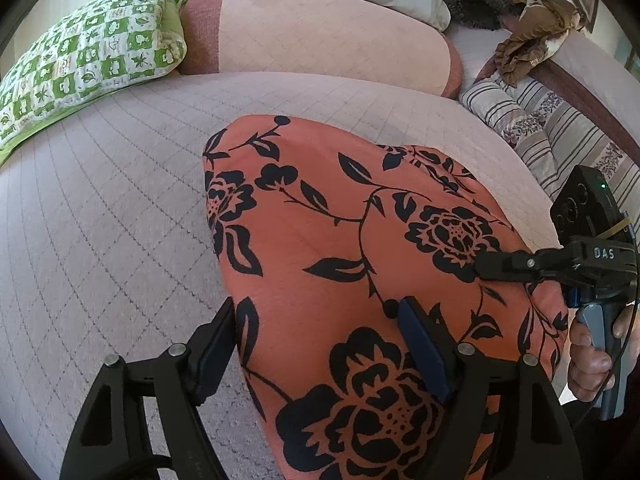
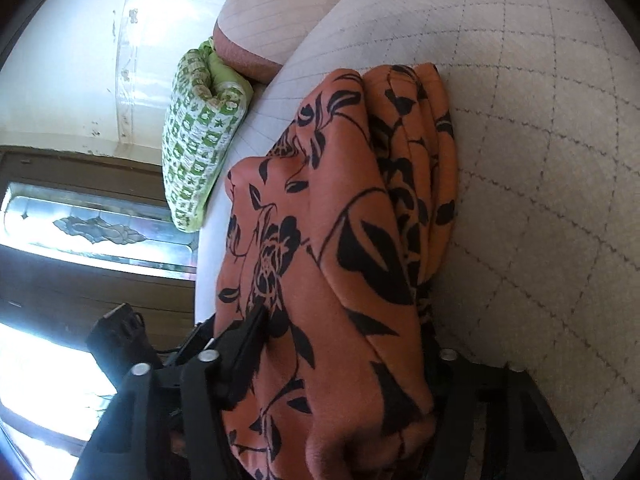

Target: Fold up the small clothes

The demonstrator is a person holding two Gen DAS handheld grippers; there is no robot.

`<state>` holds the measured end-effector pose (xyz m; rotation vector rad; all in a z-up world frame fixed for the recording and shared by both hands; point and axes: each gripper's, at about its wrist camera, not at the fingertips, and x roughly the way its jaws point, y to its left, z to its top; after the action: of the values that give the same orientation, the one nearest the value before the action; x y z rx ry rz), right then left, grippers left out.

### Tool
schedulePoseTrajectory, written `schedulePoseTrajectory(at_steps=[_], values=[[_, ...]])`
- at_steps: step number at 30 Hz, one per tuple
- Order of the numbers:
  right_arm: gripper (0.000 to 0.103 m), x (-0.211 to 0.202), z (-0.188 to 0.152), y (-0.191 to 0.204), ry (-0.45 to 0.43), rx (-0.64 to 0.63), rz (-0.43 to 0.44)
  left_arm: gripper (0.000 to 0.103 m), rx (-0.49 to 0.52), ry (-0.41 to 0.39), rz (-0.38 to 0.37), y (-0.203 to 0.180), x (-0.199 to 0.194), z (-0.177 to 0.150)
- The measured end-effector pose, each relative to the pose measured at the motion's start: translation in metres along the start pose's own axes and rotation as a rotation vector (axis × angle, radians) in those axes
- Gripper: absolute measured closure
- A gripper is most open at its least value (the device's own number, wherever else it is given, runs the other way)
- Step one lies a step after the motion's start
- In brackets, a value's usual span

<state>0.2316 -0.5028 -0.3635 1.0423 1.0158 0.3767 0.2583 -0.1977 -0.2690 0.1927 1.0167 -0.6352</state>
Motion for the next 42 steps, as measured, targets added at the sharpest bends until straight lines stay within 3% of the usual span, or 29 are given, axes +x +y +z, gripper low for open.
schedulePoseTrajectory(at_steps=[4,6,9,15,29,42], values=[[0.054,-0.002,-0.003,0.009,-0.011,-0.033,-0.022,0.031,0.0,-0.009,0.005,0.0,-0.002,-0.001],[0.056,-0.001,-0.004,0.014,-0.019,-0.035,-0.028,0.043,-0.008,-0.019,0.008,0.001,-0.005,-0.002],[0.058,-0.003,-0.006,0.02,-0.035,-0.048,-0.029,0.05,-0.025,-0.023,0.002,0.006,-0.008,-0.002],[0.059,-0.01,-0.011,0.03,-0.062,-0.064,-0.01,0.059,-0.044,-0.047,-0.003,0.013,-0.018,-0.005],[0.062,0.02,-0.022,0.087,-0.082,-0.165,0.087,0.06,-0.138,-0.201,0.074,0.059,-0.076,0.002],[0.062,0.072,-0.029,0.121,-0.047,-0.218,0.088,0.06,-0.181,-0.214,0.175,0.106,-0.095,-0.008]])
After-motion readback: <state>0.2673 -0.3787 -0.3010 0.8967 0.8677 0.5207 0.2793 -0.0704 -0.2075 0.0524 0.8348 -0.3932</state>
